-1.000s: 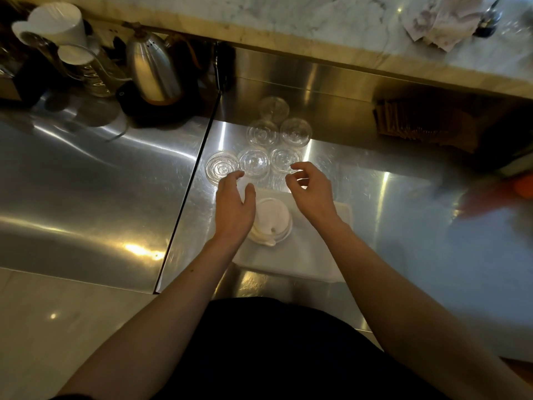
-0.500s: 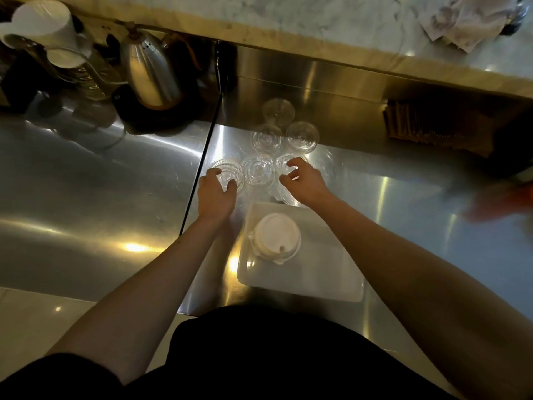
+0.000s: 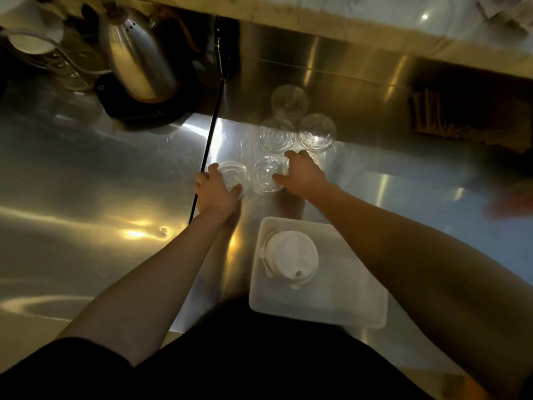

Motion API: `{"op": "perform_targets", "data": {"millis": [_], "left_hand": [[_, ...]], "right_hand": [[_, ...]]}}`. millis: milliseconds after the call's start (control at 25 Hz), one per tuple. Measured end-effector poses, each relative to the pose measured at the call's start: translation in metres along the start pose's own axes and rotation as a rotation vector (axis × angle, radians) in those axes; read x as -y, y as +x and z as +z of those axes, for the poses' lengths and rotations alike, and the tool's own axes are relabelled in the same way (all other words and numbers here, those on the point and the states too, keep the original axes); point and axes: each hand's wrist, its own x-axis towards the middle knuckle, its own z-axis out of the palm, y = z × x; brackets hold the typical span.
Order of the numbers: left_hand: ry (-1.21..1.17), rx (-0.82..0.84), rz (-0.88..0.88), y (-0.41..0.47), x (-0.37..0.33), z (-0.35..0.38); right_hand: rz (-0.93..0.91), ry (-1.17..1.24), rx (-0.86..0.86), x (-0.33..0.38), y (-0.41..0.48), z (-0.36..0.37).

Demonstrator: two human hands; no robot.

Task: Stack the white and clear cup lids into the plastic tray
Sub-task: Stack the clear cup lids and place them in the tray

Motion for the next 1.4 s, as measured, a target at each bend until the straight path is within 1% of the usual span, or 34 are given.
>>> {"op": "perform_targets", "data": {"millis": [120,200,480,680,800,1040,1200,1280,1400], "left_hand": [[0.002,-0.002,-0.006,0.005,0.001,0.003],[-0.031,0.010,-0.023,0.009,0.002,0.004],[-0.160,0.044,-0.052,0.012,0.001,0.011],[-0.208,0.013,-0.031,0.009,0.002,0.014],[-0.226,0.007,-0.003,0.009,0.002,0.014],[-0.170,0.034,0.049,0.014,-0.008,0.016],[-0.167,0.054,0.031,0.018,-0.012,0.019],[-0.144,0.072,0.005,0.019,-0.016,0.019],[-0.104,0.091,-0.017,0.019,-0.017,0.020]], "right_hand": [[-0.022,-0.080,0.008,0.002,0.005,0.010],[-0.006,-0.078,0.005,0.002,0.007,0.016],[0.059,0.118,-0.014,-0.001,0.010,0.024],[0.111,0.293,-0.053,-0.003,0.016,0.021],[0.094,0.377,-0.060,-0.001,0.014,0.020],[0.045,0.341,-0.001,-0.004,0.011,0.023],[0.017,0.333,0.050,-0.003,0.010,0.022],[0.031,0.325,0.070,-0.001,0.010,0.022],[0.028,0.344,0.055,-0.002,0.012,0.024]]}}
